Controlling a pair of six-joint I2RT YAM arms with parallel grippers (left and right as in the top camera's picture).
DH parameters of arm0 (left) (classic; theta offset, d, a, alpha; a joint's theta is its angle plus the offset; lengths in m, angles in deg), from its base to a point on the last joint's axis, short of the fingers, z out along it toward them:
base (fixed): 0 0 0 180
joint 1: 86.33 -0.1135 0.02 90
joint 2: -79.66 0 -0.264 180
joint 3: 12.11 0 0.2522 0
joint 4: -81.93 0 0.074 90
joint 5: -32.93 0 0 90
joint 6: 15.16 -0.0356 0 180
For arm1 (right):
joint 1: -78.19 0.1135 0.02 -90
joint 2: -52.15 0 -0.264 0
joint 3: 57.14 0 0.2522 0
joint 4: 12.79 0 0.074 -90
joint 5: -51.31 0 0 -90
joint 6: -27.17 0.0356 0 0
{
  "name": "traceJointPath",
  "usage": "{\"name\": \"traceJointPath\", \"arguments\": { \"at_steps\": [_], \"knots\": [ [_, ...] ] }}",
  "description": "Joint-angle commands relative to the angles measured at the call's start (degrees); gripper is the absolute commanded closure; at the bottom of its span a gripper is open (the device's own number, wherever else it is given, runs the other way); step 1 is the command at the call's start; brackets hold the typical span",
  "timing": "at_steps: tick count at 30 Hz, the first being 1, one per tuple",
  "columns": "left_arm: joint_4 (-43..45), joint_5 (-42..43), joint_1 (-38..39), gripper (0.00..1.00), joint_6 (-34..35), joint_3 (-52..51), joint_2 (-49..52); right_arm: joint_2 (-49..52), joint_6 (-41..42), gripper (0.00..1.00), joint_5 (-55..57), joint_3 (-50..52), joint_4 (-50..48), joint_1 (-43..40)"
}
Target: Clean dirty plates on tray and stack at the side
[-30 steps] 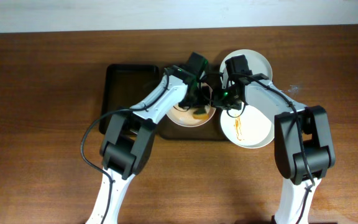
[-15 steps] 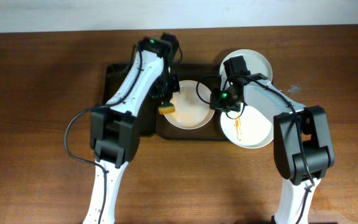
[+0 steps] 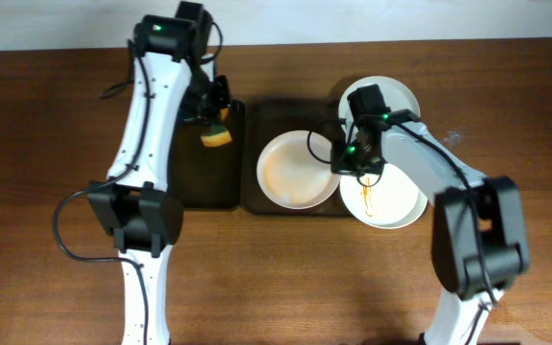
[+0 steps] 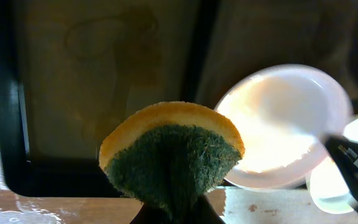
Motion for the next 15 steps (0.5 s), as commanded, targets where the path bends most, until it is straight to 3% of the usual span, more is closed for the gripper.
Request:
{"name": "traceJointPath", "arguments": {
  "at_steps": [1,6,15],
  "knots": [
    [0.7,0.66,-2.78,1.0,-1.14,0.72,-0.94,-8.24,-0.76,0.96,10.27,-2.84,1.81,0.87],
    [4.68,0.63,-4.7,1.0,-1.14,0.61,-0.94,-12.94,-0.81,0.96,25.46,-5.62,4.83,4.9],
    [8.96,0.42,-4.96,1.0,-1.16,0.57,-0.92,-12.92,-0.76,0.96,72.98,-8.07,4.31,24.83]
  ]
}}
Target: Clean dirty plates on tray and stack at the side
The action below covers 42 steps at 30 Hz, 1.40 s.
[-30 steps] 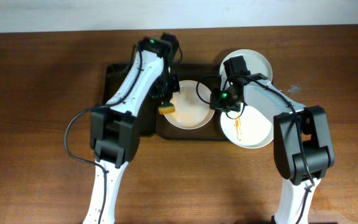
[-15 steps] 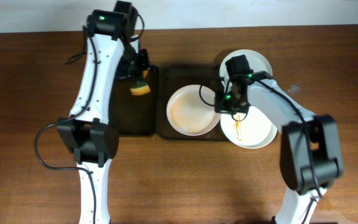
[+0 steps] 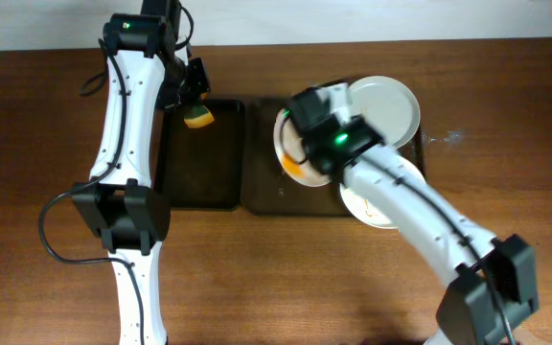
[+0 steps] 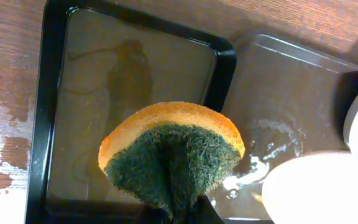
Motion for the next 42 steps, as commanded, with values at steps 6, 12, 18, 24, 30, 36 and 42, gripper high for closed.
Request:
{"name": "traceJointPath", "arguments": {
  "at_steps": [6,12,18,24,30,36,42],
  "knots": [
    [1.49,0.44,-1.27,1.0,-1.14,0.57,-0.92,-1.16,0.37,0.96,32.3,-1.44,-3.3,8.7],
    [0.59,-0.02,-1.27,1.0,-3.52,0.57,-0.92,-1.16,0.37,0.96,32.09,-1.44,-3.5,9.35],
    [0.39,0.02,-1.25,1.0,-3.5,0.57,-0.92,-1.18,1.05,0.96,12.07,-1.44,-2.36,6.08],
    [-0.39,-1.55,-0.2,1.0,-3.52,0.57,-0.92,-4.44,2.69,0.96,-15.69,-1.46,2.01,-8.24],
    [-0.7,-1.73,0.57,1.0,-3.48,0.57,-0.92,-8.83,-0.13,0.96,-44.72,-1.38,5.99,-39.21],
    [1.79,-1.95,4.15,1.0,-3.48,0.57,-0.92,-1.49,-1.16,0.96,-44.78,-1.16,6.34,-60.76],
    [2.82,-1.95,4.94,1.0,-3.48,0.57,-0.92,8.57,-0.92,0.96,-44.37,-1.16,5.01,-68.57]
  ]
}}
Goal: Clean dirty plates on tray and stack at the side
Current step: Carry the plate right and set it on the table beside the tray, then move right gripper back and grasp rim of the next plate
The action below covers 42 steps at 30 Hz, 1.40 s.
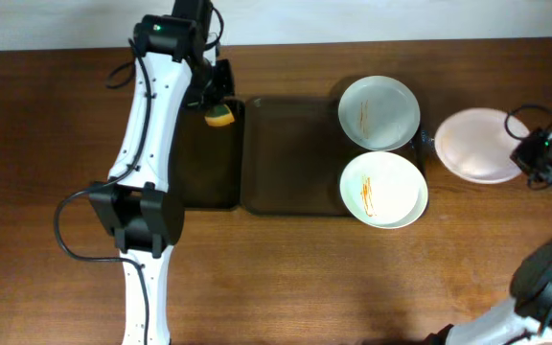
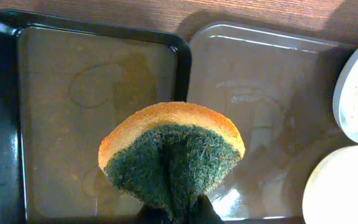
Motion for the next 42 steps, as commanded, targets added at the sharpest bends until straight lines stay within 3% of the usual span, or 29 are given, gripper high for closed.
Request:
{"name": "traceJointPath", "arguments": {
  "at_steps": [1,4,8,11,21,30,33,38,42],
  "knots": [
    [0.26,-0.42,-0.48,1.0,-0.85,0.57,-0.92,5.05,-0.33,0.96,-1.2,-0.83,-0.79,-1.99],
    [0.52,-0.39,-0.48,1.0,-0.85,0.57,-0.92,8.79,-0.33,0.95,-1.2,-0.83,-2.08,-2.05],
    [0.68,-0.39,-0.48,1.0,-0.85,0.57,-0.92,10.21,-0.44,0.68,-1.68,-0.83,-2.71,-1.11],
    [1.09,-0.39,-0.28,1.0,-0.85,0.57,-0.92,10.14,-4.55,0.62,-7.48,-1.16,-2.47,0.37],
    [2.49,-0.46,2.51,1.0,-0.9,0.15,-0.85,1.18,-8.81,0.64,-9.57,-1.31,15.34,14.78],
    [3.67,-0.44,2.51,1.0,-0.9,-0.09,-0.85,1.18,-9.62,0.7,-7.19,16.11,4.22,21.84],
    [3.65,-0.44,2.51,1.0,-0.9,-0.09,-0.85,1.18,-9.64,0.81,-7.19,16.98,2.62,21.84],
    [3.65,-0.44,2.51,1.0,-0.9,-0.09,-0.85,1.18,-9.86,0.84,-7.19,16.98,2.78,21.84],
    [3.65,-0.44,2.51,1.0,-0.9,-0.09,-0.85,1.16,-9.88,0.96,-8.35,16.98,2.71,24.0]
  ]
}}
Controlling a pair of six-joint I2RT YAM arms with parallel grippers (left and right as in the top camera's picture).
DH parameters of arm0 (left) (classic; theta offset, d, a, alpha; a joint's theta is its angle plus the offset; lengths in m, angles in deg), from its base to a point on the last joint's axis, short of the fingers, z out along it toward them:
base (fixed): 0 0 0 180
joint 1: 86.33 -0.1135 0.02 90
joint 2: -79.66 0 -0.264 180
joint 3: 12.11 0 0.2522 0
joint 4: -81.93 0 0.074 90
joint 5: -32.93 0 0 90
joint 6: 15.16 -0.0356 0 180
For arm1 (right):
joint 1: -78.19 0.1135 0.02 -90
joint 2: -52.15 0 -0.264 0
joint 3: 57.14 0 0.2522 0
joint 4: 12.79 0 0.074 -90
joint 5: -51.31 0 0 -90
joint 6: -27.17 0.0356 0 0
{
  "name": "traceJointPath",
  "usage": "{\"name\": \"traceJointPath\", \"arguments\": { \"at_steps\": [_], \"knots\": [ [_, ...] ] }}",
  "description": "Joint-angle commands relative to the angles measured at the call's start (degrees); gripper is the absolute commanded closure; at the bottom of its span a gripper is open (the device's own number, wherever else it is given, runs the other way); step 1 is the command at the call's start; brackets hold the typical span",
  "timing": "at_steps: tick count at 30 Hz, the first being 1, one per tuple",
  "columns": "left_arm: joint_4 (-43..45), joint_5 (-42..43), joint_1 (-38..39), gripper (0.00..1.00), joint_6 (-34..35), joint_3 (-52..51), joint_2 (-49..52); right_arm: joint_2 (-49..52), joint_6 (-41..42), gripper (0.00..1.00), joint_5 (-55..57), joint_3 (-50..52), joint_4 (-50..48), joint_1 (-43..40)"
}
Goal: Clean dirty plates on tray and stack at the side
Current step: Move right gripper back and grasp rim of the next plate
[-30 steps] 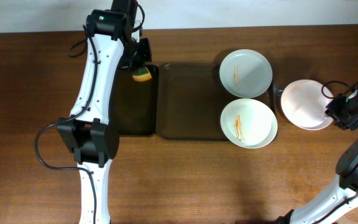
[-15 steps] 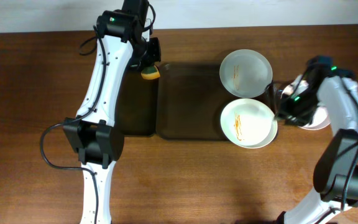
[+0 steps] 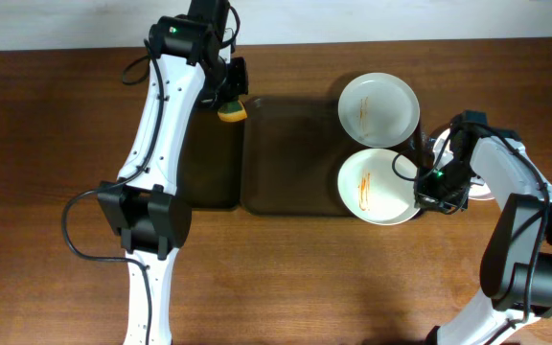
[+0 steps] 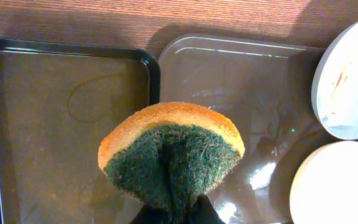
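My left gripper (image 4: 173,210) is shut on a folded sponge (image 4: 169,149), orange on top and green below, held above the seam between the two trays (image 3: 232,109). Two white plates streaked with orange sit on the right end of the middle tray: the far plate (image 3: 379,108) (image 4: 350,87) and the near plate (image 3: 377,188) (image 4: 334,186). My right gripper (image 3: 425,178) is at the near plate's right rim; its jaws are too small to read. A paler plate on the table to the right is almost wholly hidden under my right arm.
A black tray (image 3: 204,163) (image 4: 67,124) lies on the left, wet inside. Beside it lies the darker glossy tray (image 3: 290,158) (image 4: 229,106) that bears the plates. Brown tabletop (image 3: 65,144) surrounds both.
My right gripper was at the table's right edge beside the set-down plate; now it is at the near dirty plate's right rim. The left gripper with the sponge has shifted slightly right.
First my right gripper was at a plate on the middle tray, the sponge held over the black tray. Then that plate was up off the tray. Then it lay on the table to the right. Now the right gripper is at the near dirty plate.
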Motion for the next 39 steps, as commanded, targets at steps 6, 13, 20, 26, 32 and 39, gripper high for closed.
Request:
{"name": "traceJointPath", "arguments": {
  "at_steps": [6,13,20,26,32,39],
  "knots": [
    [0.11,-0.39,-0.24,1.0,-0.9,-0.07,-0.85,-0.13,8.87,0.96,-2.82,0.26,-3.48,16.48],
    [-0.55,-0.37,-0.24,1.0,-0.9,-0.07,-0.85,-0.02,31.19,0.96,9.27,0.26,-15.56,32.09],
    [-1.31,-0.35,0.04,1.0,-0.87,-1.01,-0.83,0.02,37.31,0.96,17.53,0.26,-17.27,33.97],
    [1.22,-0.33,0.79,1.0,-0.87,-1.42,-0.7,0.04,29.14,0.81,11.04,0.26,-21.59,30.88],
    [2.43,1.66,0.79,1.0,-0.87,-1.46,-0.42,0.22,15.45,0.57,9.25,0.26,-23.8,29.99],
    [2.93,2.23,3.19,1.0,-0.9,-4.28,-0.42,3.23,7.58,0.52,10.51,0.26,-29.03,27.1]
  ]
}}
